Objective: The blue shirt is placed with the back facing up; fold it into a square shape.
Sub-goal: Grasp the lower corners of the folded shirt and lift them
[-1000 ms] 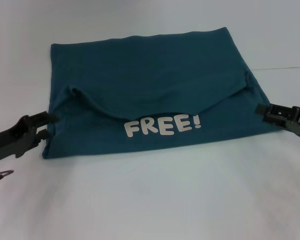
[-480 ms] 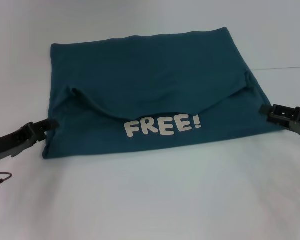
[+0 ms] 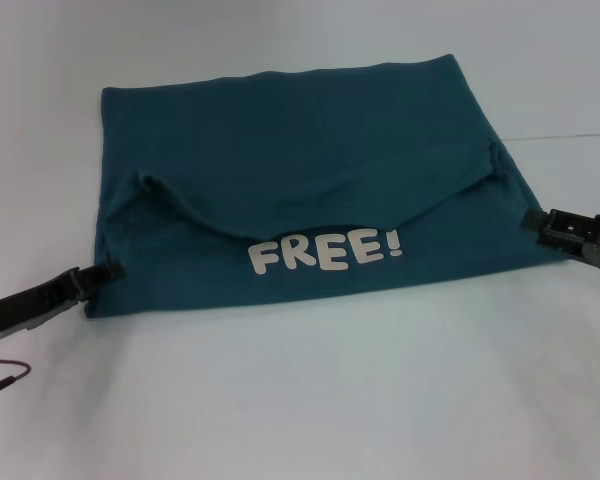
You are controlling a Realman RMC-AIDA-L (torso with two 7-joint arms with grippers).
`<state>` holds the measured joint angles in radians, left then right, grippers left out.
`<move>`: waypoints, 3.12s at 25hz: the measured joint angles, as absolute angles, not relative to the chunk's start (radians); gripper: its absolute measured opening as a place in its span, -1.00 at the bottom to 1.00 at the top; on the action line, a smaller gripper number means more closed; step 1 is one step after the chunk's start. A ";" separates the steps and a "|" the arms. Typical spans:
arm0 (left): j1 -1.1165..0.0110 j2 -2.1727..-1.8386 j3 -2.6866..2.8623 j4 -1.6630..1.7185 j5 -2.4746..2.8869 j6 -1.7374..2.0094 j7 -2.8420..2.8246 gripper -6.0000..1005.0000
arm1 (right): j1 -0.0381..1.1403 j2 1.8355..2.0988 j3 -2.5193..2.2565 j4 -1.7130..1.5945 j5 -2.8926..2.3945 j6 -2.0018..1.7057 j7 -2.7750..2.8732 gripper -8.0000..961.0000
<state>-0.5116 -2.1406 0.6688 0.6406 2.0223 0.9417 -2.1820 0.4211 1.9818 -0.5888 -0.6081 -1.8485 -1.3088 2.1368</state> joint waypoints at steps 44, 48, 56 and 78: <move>-0.599 -2.127 0.693 0.630 2.021 0.984 -2.288 -0.89 | 0.587 1.816 -0.583 -0.611 -2.222 -1.297 2.387 0.22; -0.612 -2.122 0.696 0.630 2.022 0.983 -2.297 -0.89 | 0.635 1.813 -0.583 -0.634 -2.314 -1.250 2.442 0.22; -0.627 -2.112 0.696 0.632 2.022 0.987 -2.328 -0.89 | 0.703 1.842 -0.607 -0.618 -2.448 -1.120 2.492 0.22; -0.629 -2.120 0.696 0.624 2.016 0.986 -2.330 -0.89 | 0.732 1.876 -0.776 -0.529 -2.506 -0.911 2.486 0.22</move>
